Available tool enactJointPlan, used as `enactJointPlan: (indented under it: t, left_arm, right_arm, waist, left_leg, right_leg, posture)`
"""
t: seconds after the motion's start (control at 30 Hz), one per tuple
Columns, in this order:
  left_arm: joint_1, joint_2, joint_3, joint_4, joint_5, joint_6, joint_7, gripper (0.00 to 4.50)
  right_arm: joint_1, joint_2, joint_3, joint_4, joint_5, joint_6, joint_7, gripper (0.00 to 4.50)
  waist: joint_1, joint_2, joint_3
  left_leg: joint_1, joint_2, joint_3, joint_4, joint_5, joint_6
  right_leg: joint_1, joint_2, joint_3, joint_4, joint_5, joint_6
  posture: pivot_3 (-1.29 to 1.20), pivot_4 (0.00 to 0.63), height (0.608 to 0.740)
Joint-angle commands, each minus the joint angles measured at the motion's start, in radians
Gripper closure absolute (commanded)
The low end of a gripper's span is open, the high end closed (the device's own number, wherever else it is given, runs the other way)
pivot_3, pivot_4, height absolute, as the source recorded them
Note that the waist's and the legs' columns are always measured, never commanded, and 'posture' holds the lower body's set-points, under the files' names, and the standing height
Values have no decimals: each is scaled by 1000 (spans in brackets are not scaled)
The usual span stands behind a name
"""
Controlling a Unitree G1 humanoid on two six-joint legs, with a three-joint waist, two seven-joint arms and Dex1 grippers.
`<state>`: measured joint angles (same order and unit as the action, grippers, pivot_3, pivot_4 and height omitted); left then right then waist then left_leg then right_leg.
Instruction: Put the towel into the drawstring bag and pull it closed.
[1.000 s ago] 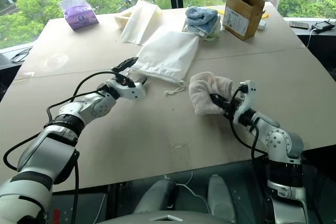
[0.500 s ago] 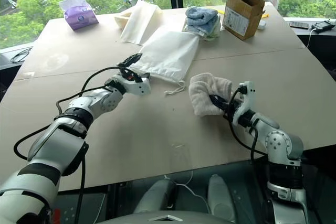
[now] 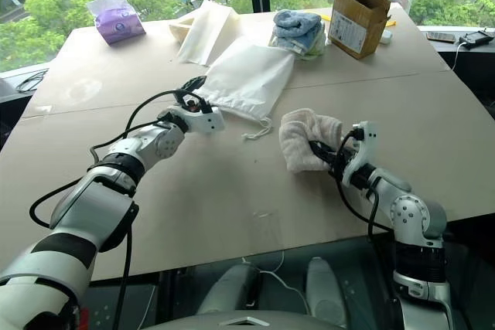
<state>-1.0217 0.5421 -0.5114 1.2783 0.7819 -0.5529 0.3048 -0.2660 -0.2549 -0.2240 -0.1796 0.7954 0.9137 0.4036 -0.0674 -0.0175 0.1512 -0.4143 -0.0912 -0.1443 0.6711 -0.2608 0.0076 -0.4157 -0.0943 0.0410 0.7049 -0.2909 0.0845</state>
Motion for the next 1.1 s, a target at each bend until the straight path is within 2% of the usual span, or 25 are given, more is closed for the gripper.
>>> enactJointPlan:
  t: [0.03, 0.2, 0.23, 0.43, 0.5, 0.67, 0.73, 0.83, 1.0, 1.1]
  left_arm:
    - [-36, 9, -2, 1, -8, -29, -13, 1782]
    - [-60, 19, -9, 0, -4, -42, -22, 4372]
    - [-64, 20, -8, 0, -4, -45, -25, 4477]
    - [-97, 27, -1, -17, -17, -75, -73, 4477]
    - [-112, 18, 35, -24, -68, -83, -154, 4477]
    - [-161, -41, 206, -60, -313, -11, -491, 4477]
    - [-183, -65, 270, -85, -400, 81, -616, 4477]
    - [-223, -106, 368, -157, -538, 278, -785, 4477]
    - [-222, -125, 383, -335, -592, 504, -915, 4477]
    - [-212, -130, 388, -456, -629, 665, -987, 4477]
  right_arm:
    - [2, 6, -9, -51, 26, -15, -3, 4497]
    - [-1, 12, -8, -48, 24, -18, -4, 4497]
    - [-2, 13, -7, -46, 23, -20, -4, 4497]
    - [-5, 15, -1, -52, 25, -19, 2, 4497]
    - [-3, 12, 2, -66, 37, -13, 15, 4497]
    - [21, -9, 37, -160, 124, 30, 92, 4497]
    - [17, 5, 52, -183, 148, 39, 79, 4497]
    - [-25, 96, 122, -185, 140, 42, -5, 4497]
    - [-113, 226, 183, -91, 45, -5, -134, 4497]
    - [-169, 321, 139, -7, 7, -68, -249, 4497]
  waist:
    - [0, 0, 0]
    - [1, 0, 0]
    - [1, 0, 0]
    - [0, 0, 0]
    - [2, 0, 0]
    - [4, 0, 0]
    - [1, 0, 0]
    - [-7, 0, 0]
    - [-24, 0, 0]
    - [-26, 0, 0]
  left_leg:
    - [0, 0, 0, 0, 0, 0]
    - [0, 0, 0, 0, 0, 0]
    - [0, 0, 0, 0, 0, 0]
    - [0, 0, 0, 0, 0, 0]
    - [0, 0, 0, 0, 0, 0]
    - [-1, -1, -1, 1, 0, 0]
    - [-2, -1, -1, 1, 0, 0]
    - [-1, -1, -1, 1, 0, 0]
    - [-1, 0, -1, 1, 0, 0]
    - [-1, -1, -1, 2, 0, 0]
  right_leg:
    - [0, 0, 0, 0, 0, 0]
    - [0, 0, 0, 0, 0, 0]
    - [0, 0, 0, 0, 0, 0]
    - [0, 0, 0, 0, 0, 0]
    - [0, 0, 0, 0, 0, 0]
    - [0, 0, -2, 0, 0, 0]
    - [0, -1, -2, 0, 0, 0]
    - [0, 0, -1, 0, 0, 0]
    - [-2, 0, -1, 4, 0, 0]
    - [-2, -1, -1, 5, 0, 0]
  posture:
    - [0, 150, 740]
    - [0, 150, 740]
    - [0, 150, 740]
    - [0, 150, 740]
    - [0, 150, 740]
    - [0, 150, 740]
    - [0, 150, 740]
    - [0, 150, 740]
    - [0, 150, 740]
    - [0, 150, 740]
